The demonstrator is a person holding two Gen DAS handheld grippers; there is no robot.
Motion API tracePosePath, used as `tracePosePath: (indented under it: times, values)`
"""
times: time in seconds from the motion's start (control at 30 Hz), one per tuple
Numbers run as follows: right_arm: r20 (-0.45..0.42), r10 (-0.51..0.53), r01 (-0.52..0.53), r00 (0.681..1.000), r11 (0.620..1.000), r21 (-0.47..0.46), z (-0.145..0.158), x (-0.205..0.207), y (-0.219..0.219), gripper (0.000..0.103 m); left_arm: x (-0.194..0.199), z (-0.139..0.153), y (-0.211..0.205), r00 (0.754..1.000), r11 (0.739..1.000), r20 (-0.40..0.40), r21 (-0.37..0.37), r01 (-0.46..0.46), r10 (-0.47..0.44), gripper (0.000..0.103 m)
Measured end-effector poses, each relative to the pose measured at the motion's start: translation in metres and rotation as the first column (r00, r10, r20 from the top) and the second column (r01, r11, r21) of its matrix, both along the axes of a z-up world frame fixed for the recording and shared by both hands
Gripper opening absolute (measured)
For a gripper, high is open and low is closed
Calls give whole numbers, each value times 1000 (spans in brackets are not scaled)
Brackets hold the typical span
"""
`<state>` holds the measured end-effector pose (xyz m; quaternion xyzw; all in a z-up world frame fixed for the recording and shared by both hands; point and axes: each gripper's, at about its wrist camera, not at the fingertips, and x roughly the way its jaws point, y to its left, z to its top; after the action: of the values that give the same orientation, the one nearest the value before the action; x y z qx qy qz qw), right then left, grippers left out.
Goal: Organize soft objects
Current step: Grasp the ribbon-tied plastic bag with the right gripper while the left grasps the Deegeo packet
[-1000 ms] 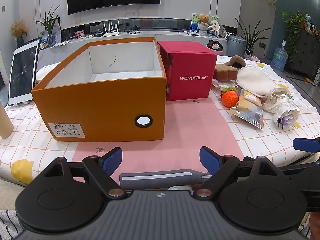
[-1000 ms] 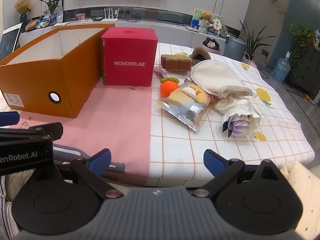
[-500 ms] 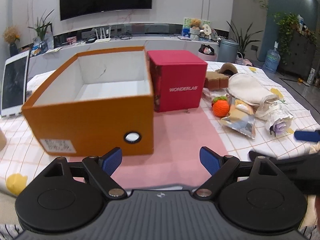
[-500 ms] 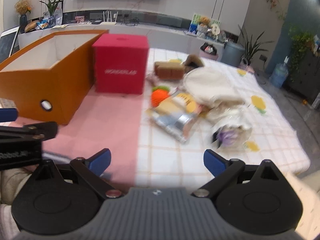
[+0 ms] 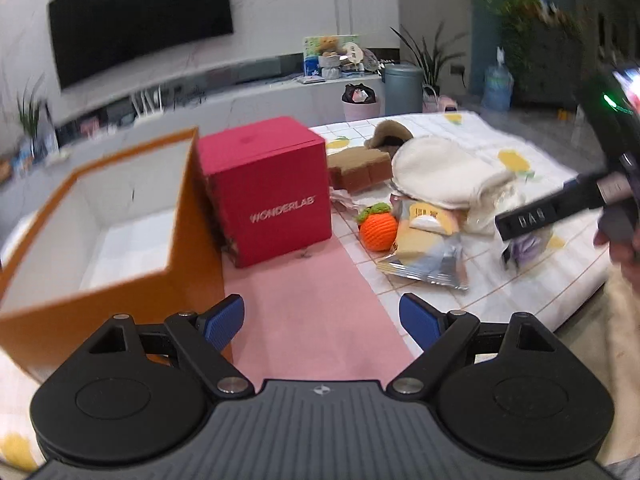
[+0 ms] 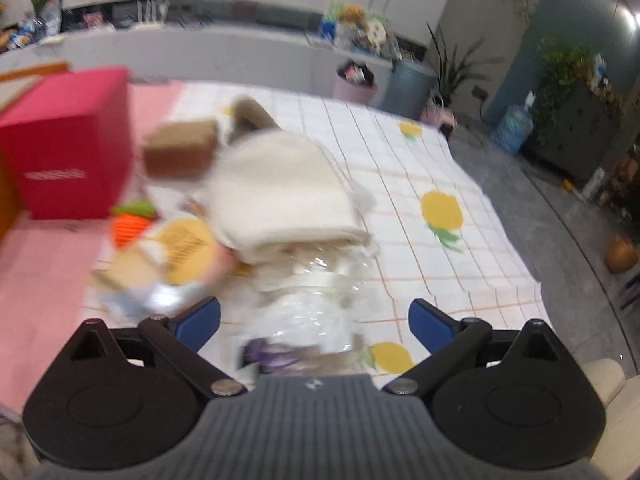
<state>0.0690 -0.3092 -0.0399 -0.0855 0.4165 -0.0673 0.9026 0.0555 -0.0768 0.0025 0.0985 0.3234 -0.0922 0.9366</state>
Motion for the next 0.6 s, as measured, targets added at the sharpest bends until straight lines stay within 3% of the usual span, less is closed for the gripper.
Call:
tracePosePath:
  times: [0.1,0.2,0.33,0.4,0.47,0.53,0.6]
  values:
    - [-35,-30,34,999,994,103,-13,17,-16,98,5,-11,-17,997,996,-17,52,75,-74,102]
    - [-59,-36,46,998,984,170,-20,28,-21,98,11,-21,-21,993,995,-53,-17,100,-101,97]
    - [-66,-1,10,998,989,145,-29,39,-19,97,15,-28,-15,991,985,-57,-135,109,-118,97]
    - [-83,17,-5,996,989,149,-33,42,-22,88,14,-31,-15,989,980,-57,-153,126,-136,97]
    - [-115,48,-26,992,982,185,-36,43,-27,71,11,-33,-17,993,987,-33,-117,107,-112,97]
    - [-139,90,-65,986,983,174,-33,38,-28,70,8,-36,-17,995,993,-14,-67,95,-97,97]
    - [-184,136,-105,973,980,166,-29,31,-29,67,10,-40,-14,995,995,-56,-67,79,-83,97]
